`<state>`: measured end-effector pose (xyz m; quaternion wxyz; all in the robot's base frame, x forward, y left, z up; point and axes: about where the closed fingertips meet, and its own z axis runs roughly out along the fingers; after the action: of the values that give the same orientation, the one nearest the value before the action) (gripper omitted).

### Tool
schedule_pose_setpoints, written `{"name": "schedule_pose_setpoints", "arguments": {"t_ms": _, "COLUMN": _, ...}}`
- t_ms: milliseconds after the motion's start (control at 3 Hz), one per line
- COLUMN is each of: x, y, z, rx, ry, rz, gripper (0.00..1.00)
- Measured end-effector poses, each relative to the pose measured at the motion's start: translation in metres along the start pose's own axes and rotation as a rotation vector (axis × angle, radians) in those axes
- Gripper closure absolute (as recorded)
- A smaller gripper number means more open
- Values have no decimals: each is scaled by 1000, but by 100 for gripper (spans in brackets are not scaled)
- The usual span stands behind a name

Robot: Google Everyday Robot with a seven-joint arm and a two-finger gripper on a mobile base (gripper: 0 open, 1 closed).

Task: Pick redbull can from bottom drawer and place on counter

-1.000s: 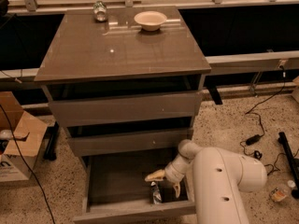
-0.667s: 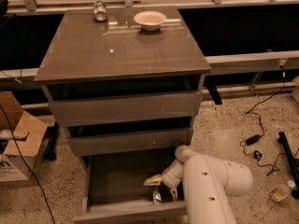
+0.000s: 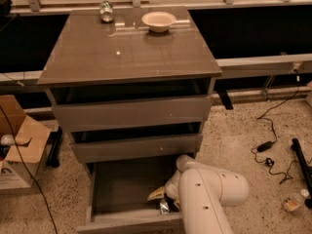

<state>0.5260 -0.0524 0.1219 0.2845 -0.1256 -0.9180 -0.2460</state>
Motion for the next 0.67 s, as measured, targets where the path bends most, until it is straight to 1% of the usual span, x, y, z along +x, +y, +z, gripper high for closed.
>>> {"name": "schedule_pose_setpoints", "arguments": {"t_ms": 333, "x": 3, "y": 2, "z": -4, "rx": 0, "ry": 0, "rz": 0, "gripper": 40}}
{"name": "schedule_pose_setpoints", "arguments": {"t_ms": 667, "x": 3, "y": 1, "z": -4, "rx": 13, "ry": -4, "rz": 5, "gripper": 63}}
